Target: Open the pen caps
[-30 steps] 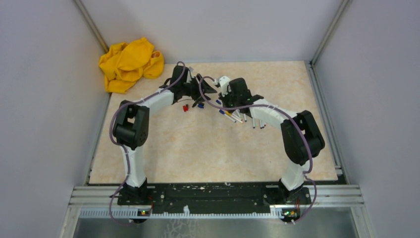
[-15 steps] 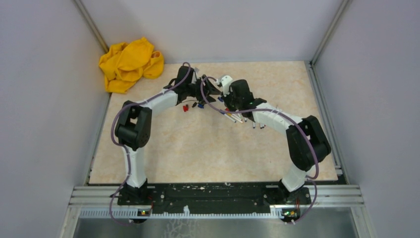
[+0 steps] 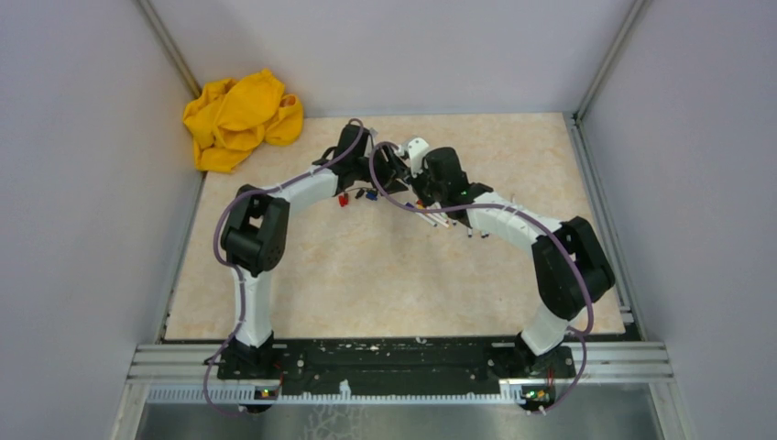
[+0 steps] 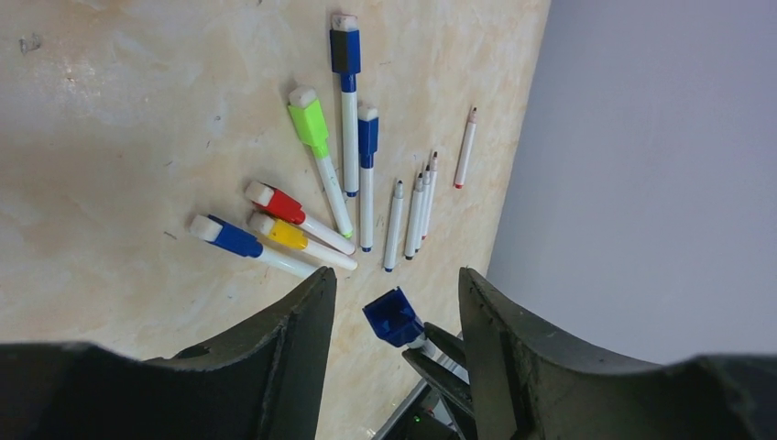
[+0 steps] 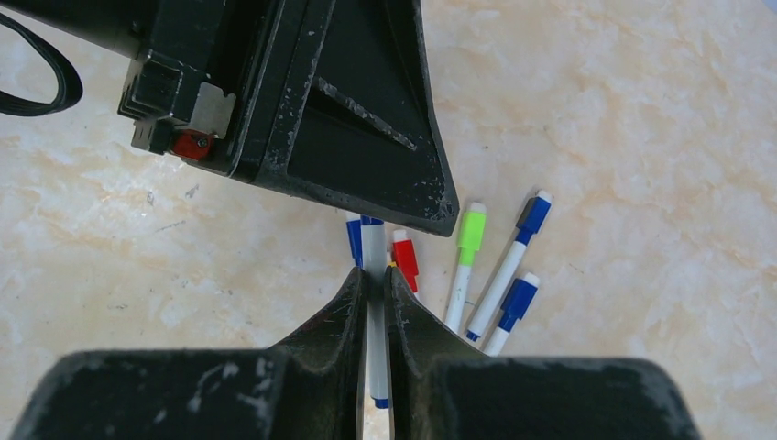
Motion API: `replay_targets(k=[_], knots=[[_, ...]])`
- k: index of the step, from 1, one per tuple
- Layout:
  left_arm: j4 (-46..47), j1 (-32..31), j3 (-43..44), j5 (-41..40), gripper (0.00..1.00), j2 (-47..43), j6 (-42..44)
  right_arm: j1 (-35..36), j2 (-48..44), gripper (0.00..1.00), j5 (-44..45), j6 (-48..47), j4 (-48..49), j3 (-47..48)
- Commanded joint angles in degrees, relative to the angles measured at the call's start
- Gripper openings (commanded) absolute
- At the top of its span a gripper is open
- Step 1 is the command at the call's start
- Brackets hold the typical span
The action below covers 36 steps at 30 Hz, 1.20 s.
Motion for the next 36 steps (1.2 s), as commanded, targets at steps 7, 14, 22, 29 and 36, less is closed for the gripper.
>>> replay_targets(k=[7,14,22,29,36], knots=[[0.68,-0.69,1.75,-1.1,0.44,0.76,-3.29,0.78,-3.04,0.0,0.78,0.26,3.64,-1.78],[1.54,-0.78,1.32,-1.05,0.31,0.41,-3.68,0.8,-3.28,0.0,0.86,0.59,3.99,-1.87],[2.88,-0.93,1.63,-0.54,0.0,0.61,-4.17,1.06,-3.89,0.0,0.88,0.64,3.65,-1.79],[8.8,-0.86,1.05,1.9,0.0,1.08,-1.7,1.15,-5.66,0.14,0.88,1.51,3.73,-2.77],[16.64,-0.72,0.26,7.47,0.0,1.73,1.63,1.15,-6.14,0.33,0.88,2.37,3.7,-2.5]])
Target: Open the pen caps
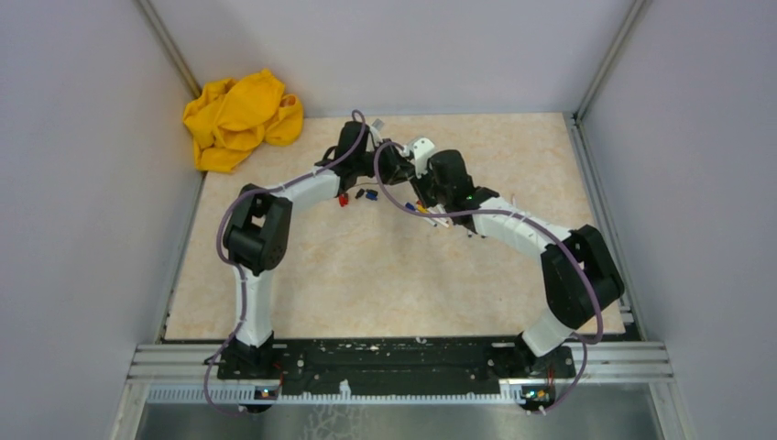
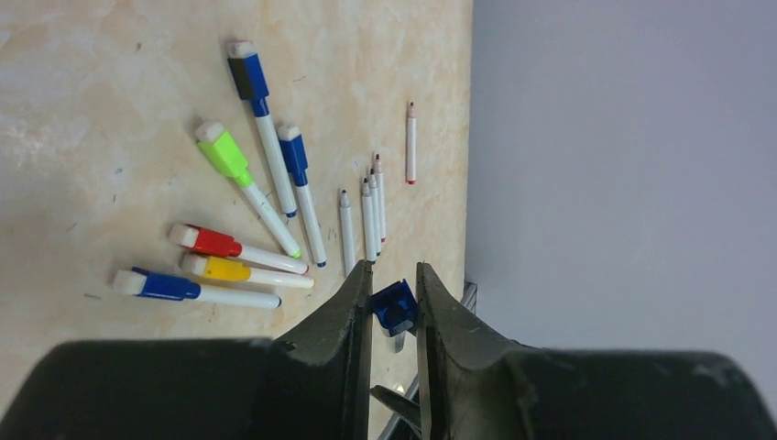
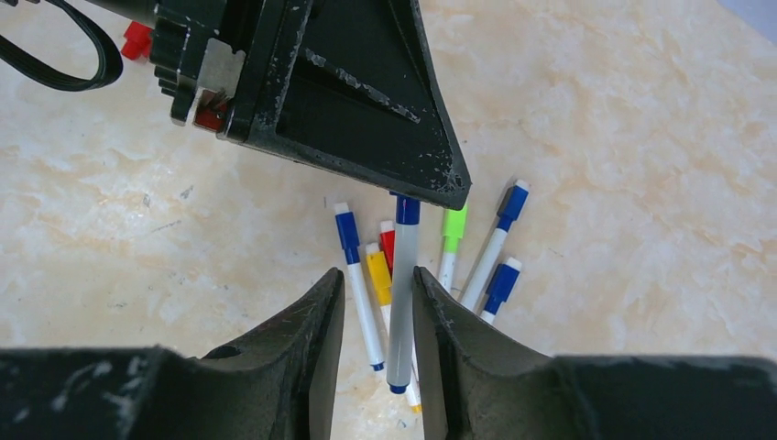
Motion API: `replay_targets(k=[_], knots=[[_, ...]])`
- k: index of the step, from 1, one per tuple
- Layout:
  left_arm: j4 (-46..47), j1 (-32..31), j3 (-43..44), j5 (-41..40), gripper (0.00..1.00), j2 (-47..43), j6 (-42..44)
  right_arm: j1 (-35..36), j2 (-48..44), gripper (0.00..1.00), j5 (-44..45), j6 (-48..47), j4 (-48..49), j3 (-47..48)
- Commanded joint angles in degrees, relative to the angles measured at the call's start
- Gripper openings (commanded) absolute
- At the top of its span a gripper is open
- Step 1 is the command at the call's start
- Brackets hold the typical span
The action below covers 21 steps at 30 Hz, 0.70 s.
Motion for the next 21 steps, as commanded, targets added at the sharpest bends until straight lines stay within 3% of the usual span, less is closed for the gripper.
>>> replay_targets(k=[1,15,18,21], knots=[[7.85,-0.19,0.11,4.4,0.0,0.91,1.85,0.98,-2.53,0.33,-0.42,1.45,2.22,0.66],[13.25,-0.1,-2.28,9.31,0.0,0.29,4.34,-0.78,-2.45,0.32,0.33,2.24,4.3,-0.44],[13.49,-0.11,-2.53,9.82,0.0,0.1,4.34,-1.2,-1.87,0.21,-0.1,2.33,4.51,-0.3],[13.43,-0.01,-2.61,9.39,0.0,-0.1,4.59,-1.22,-1.48,0.0,-0.11,2.42,4.28,-0.22]])
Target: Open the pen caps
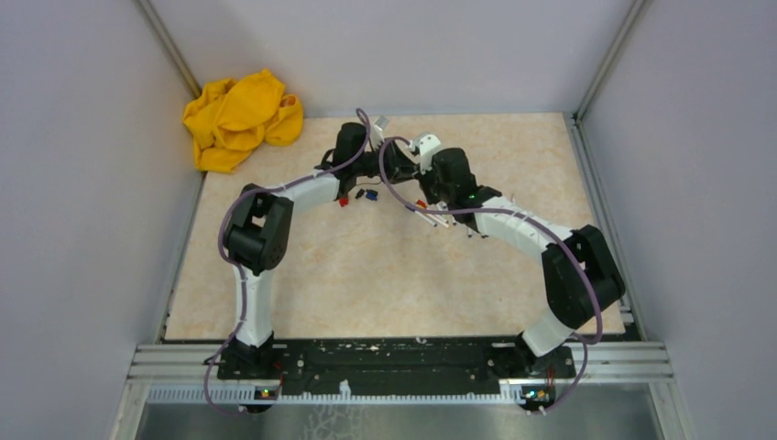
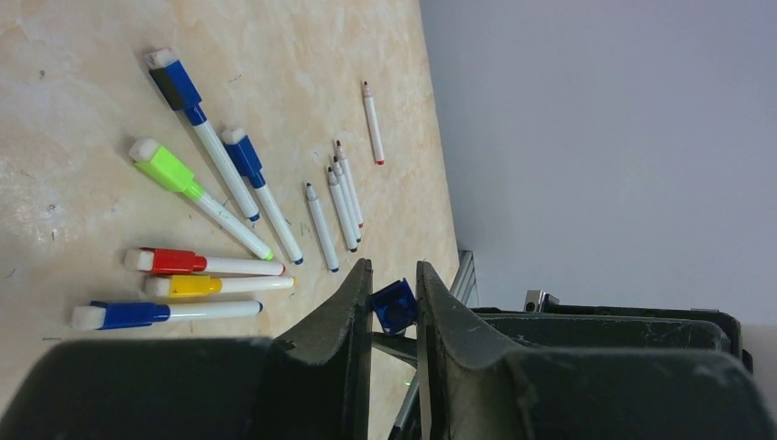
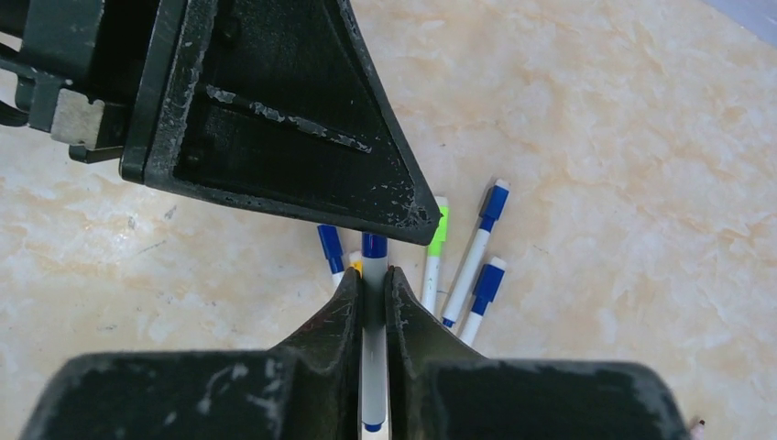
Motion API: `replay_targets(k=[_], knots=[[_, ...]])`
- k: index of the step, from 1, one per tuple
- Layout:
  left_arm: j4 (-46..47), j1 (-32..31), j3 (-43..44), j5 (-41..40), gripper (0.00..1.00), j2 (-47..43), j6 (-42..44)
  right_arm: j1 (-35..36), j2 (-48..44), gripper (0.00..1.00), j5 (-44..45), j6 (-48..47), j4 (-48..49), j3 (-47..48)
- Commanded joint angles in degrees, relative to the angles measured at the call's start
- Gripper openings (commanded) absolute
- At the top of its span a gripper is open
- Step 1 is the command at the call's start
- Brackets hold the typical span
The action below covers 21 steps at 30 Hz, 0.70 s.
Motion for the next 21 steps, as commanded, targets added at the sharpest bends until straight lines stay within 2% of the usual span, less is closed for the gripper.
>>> replay_targets(k=[1,7,13,16,21], knots=[[3.06,-0.23,-0.44,1.36,0.0,-0.51,1.23,-0.15,-1.0,0.0,-1.51,1.06,2.55,-0.01],[-2.22,0.64,2.65,-8.97,0.0,-0.95,2.27,-0.15,0.24,0.0,-0.54,1.96,0.22,-0.46],[-11.56,4.49,12.38,-20.36,0.0,1.81,2.68,-0.15,-2.46,0.0,0.72,4.86,2.75,-7.42],[-13.95,6.31,15.25,-22.88,0.0,3.1,1.99,-0.15,-3.23,0.0,1.53,5.55,2.58,-8.55],[-19.62,7.34,18.36,-27.47,0.0,4.12,5.71,-0.24,-4.05,0.0,1.84,6.89,3.22,-8.99]])
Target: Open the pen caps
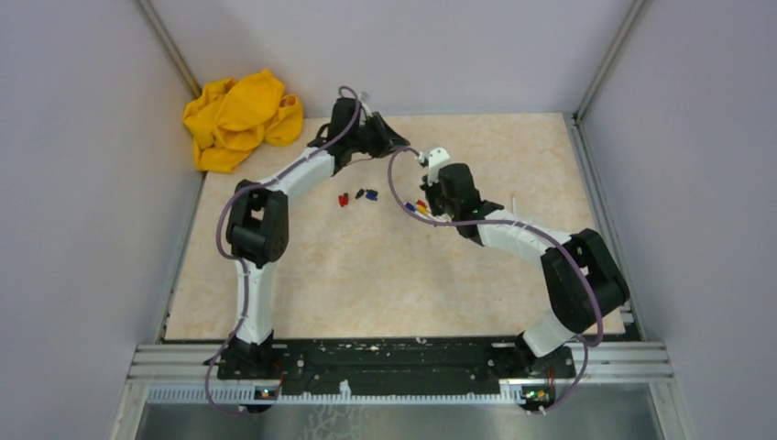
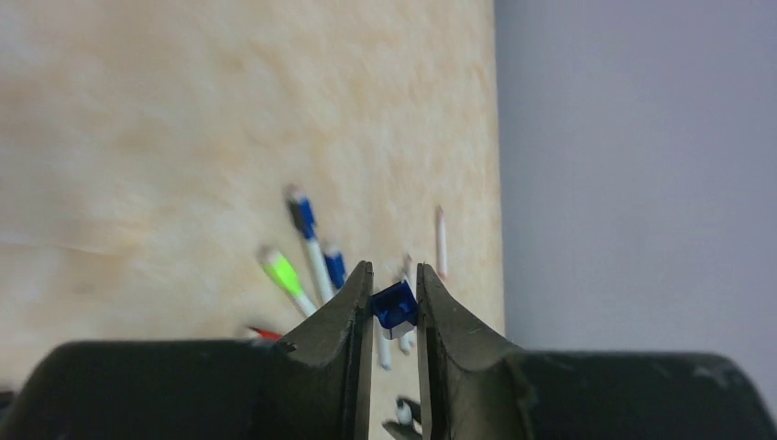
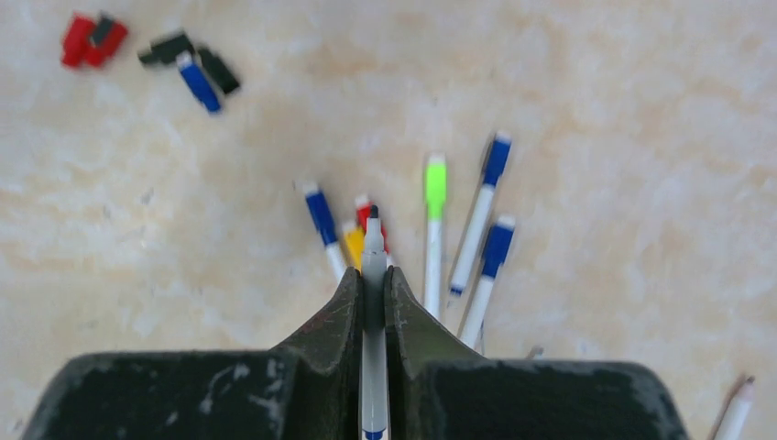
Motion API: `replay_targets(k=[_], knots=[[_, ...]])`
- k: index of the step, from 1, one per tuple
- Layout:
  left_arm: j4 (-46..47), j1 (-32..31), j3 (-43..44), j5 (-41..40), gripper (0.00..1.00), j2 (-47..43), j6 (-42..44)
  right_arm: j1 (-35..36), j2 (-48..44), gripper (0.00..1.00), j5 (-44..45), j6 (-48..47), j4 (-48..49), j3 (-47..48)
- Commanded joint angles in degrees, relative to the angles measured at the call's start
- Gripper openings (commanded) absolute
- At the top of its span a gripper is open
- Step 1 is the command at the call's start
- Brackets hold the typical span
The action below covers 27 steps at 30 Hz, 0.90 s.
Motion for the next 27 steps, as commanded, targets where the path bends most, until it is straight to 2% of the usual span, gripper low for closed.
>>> replay_targets(k=[1,7,16,22,27], knots=[[-1.85,6.18,3.09,-14.83,0.0,0.56,3.05,0.4,-2.92,0.0,-1.16,2.65,-5.87,-2.06],[-4.67,6.51,3.25,-15.54,0.0,1.05,6.14,-0.84,-4.73,0.0,1.32,5.14,-5.42,-2.39],[-14.14,3.73,-7.09,-26.4,0.0,-5.17,14.03,-5.48,-4.96,0.0,11.47,13.0,-12.4,2.48],[-16.57,1.71,-14.88,-32.67,0.0,-7.93,14.97,-6.71,-1.67,0.0,14.8,15.75,-14.36,2.92],[-17.05,1.47,-18.76,-34.35,0.0,-9.3,14.7,-7.99,-0.03,0.0,15.57,16.8,-14.89,2.09]])
